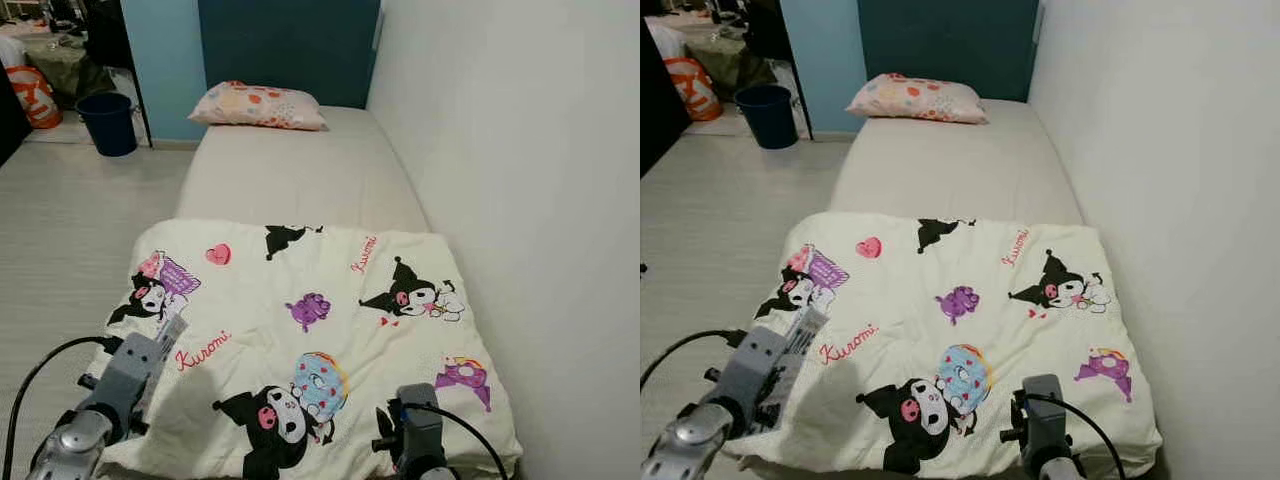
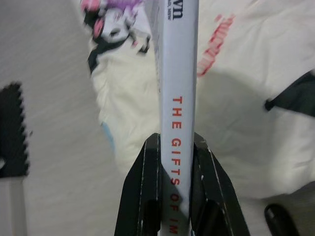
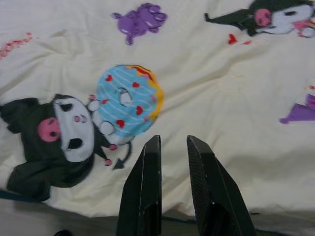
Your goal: Clean up the room
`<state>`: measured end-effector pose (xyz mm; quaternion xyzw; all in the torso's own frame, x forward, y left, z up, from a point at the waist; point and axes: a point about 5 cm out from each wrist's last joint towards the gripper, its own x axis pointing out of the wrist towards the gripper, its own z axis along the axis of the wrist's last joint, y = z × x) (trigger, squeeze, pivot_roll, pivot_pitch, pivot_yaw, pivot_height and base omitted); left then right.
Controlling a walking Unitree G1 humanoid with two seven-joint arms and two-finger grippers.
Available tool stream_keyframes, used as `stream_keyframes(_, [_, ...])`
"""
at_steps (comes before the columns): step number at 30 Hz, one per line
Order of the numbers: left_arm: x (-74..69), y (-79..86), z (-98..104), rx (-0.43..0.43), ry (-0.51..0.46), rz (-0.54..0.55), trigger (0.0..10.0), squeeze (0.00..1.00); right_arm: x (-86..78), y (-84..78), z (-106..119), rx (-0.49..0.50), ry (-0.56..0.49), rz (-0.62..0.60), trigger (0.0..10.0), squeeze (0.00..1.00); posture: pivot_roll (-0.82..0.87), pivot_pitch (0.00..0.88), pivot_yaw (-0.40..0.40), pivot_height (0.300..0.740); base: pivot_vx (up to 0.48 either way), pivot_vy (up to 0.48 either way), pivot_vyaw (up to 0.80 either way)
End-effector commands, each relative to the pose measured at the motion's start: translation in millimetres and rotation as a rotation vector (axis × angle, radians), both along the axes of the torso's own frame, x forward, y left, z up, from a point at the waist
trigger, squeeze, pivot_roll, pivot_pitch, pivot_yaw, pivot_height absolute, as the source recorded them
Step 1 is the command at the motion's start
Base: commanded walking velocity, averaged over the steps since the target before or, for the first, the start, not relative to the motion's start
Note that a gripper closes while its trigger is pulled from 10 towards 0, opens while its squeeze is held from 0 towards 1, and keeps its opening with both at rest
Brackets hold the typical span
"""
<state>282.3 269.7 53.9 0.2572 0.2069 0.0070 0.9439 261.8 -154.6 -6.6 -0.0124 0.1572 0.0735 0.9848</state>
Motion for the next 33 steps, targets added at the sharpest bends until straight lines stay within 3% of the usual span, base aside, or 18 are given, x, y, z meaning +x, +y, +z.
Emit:
stream_keyframes(1, [-4.9,-3.0,-17,0.104,0.034,0.005,10.0,0.00,-6.5,-2.4,-8,-0.020,0.039,-0.013,10.0,0.00,0.03,0.142,-0.073,0.728,0.000,0.000,0.00])
stream_keyframes(2, [-3.8,-4.5,-21,0.184,0.038,-0.005,10.0,0.00,-5.6,-2.5,-8,-0.020,0.040,-0.017,10.0,0.00,0.03,0.146,-0.072,0.728,0.000,0.000,0.00])
stream_keyframes(4, [-3.1,-5.3,-23,0.233,0.038,-0.010,10.0,0.00,-5.0,-2.5,-7,-0.019,0.040,-0.019,10.0,0.00,0.03,0.146,-0.072,0.728,0.000,0.000,0.00])
stream_keyframes(6, [0.7,-16.3,-25,0.351,0.036,-0.110,10.0,0.00,-3.3,-2.6,-6,-0.021,0.037,-0.019,10.0,0.00,0.03,0.149,-0.071,0.728,0.000,0.000,0.00])
stream_keyframes(7, [1.9,-22.2,-27,0.356,0.040,-0.148,10.0,0.00,-2.6,-3.2,-6,-0.026,0.038,-0.020,10.0,0.00,0.03,0.149,-0.071,0.728,0.000,0.000,0.00])
stream_keyframes(12, [-0.5,-43.7,-37,0.226,0.083,-0.227,10.0,0.00,-2.1,-5.0,-7,-0.033,0.044,-0.036,10.0,0.00,0.02,0.148,-0.065,0.728,0.000,0.000,0.00])
stream_keyframes(13, [-0.5,-43.7,-37,0.226,0.083,-0.227,10.0,0.00,-2.1,-5.0,-7,-0.033,0.044,-0.036,10.0,0.00,0.02,0.148,-0.065,0.728,0.000,0.000,0.00])
stream_keyframes(17, [-17.5,-59.2,-63,0.257,0.203,-0.392,10.0,0.00,-1.8,-3.7,-8,-0.015,0.061,-0.051,10.0,0.00,0.02,0.149,-0.066,0.728,0.000,0.000,0.00])
stream_keyframes(23, [-45.3,-56.1,-87,0.260,0.382,-0.508,10.0,0.00,-0.9,-2.8,-8,-0.016,0.064,-0.053,10.0,0.00,0.01,0.146,-0.058,0.728,0.000,0.000,0.00])
stream_keyframes(26, [-50.3,-52.0,-88,0.245,0.394,-0.519,10.0,0.00,-1.1,-2.6,-8,-0.017,0.064,-0.054,10.0,0.00,0.01,0.145,-0.056,0.728,0.000,0.000,0.00])
stream_keyframes(29, [-40.8,-39.3,-66,0.045,0.195,-0.355,10.0,0.00,-1.1,-4.7,-7,-0.022,0.055,-0.059,10.0,0.00,0.02,0.144,-0.065,0.728,0.000,0.000,0.00])
stream_keyframes(30, [-37.3,-37.3,-59,-0.002,0.135,-0.314,10.0,0.00,-1.0,-5.4,-7,-0.023,0.053,-0.060,10.0,0.00,0.02,0.144,-0.065,0.728,0.000,0.000,0.00])
stream_keyframes(31, [-37.3,-37.3,-59,-0.002,0.135,-0.314,10.0,0.00,-1.0,-5.4,-7,-0.023,0.053,-0.060,10.0,0.00,0.02,0.144,-0.065,0.728,0.000,0.000,0.00])
stream_keyframes(33, [-29.3,-32.6,-50,-0.187,0.045,-0.127,10.0,0.00,-0.9,-7.3,-6,-0.028,0.045,-0.073,10.0,0.00,0.03,0.147,-0.072,0.728,0.000,0.000,0.00])
